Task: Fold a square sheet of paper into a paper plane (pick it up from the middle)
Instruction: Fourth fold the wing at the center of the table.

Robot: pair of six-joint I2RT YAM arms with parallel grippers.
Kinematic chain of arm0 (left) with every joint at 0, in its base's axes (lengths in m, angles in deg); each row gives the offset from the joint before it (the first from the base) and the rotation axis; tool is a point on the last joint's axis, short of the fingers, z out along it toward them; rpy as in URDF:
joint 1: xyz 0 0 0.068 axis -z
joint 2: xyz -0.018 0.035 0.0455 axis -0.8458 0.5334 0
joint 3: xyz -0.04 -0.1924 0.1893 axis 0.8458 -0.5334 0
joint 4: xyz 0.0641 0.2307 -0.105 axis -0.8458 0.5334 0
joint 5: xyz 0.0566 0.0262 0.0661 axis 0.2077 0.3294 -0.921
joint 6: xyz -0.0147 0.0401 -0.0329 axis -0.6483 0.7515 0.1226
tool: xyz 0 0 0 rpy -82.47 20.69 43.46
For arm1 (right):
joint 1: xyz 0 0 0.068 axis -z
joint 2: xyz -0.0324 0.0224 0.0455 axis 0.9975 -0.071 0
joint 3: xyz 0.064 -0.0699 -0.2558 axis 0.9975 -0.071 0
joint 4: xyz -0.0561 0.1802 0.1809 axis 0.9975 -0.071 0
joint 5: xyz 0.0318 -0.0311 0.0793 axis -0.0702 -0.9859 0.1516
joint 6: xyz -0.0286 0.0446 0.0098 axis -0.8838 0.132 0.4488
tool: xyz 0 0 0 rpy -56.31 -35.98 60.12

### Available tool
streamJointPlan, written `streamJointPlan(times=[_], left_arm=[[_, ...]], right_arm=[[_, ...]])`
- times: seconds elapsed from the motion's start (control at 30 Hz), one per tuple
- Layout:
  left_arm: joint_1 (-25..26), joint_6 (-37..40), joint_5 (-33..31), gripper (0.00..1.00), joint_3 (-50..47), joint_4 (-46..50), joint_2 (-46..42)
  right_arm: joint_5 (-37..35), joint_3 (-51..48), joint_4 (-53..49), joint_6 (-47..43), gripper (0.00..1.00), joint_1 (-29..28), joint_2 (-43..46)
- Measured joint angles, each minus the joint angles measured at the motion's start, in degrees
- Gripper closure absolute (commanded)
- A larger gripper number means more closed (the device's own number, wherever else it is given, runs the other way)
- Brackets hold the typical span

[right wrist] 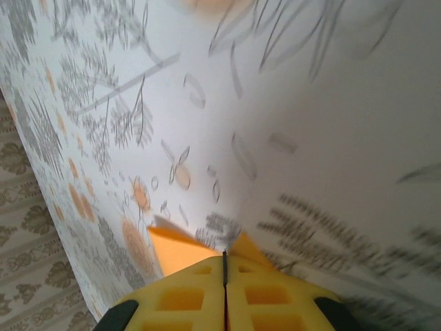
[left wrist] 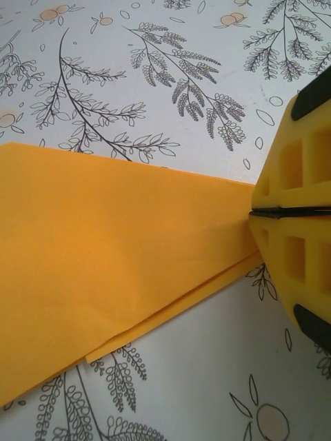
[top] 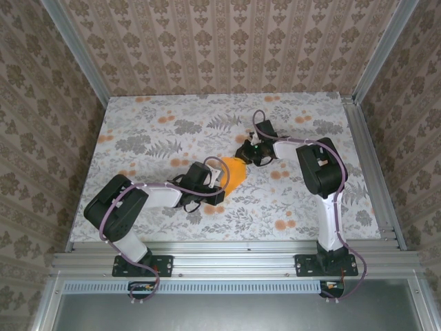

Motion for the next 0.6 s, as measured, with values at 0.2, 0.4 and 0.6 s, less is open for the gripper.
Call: streamJointPlan(times=[0.2, 0.4, 0.6], left_arm=[[0.0, 0.4, 0.3, 0.9, 0.5, 1.3, 0.0], [0.0, 0.4, 0.7, 0.9, 0.7, 1.7, 0.0], [0.0, 0.4, 1.7, 0.85, 1.2, 2.8, 0.0]], right_arm=[[-2.7, 1.3, 0.5, -0.7, 0.89, 2.9, -0.5], [-4.1, 1.0, 0.7, -2.3, 0.85, 3.7, 0.2], [-3.7, -6.9, 0.4, -3.4, 0.77, 3.0, 8.6]])
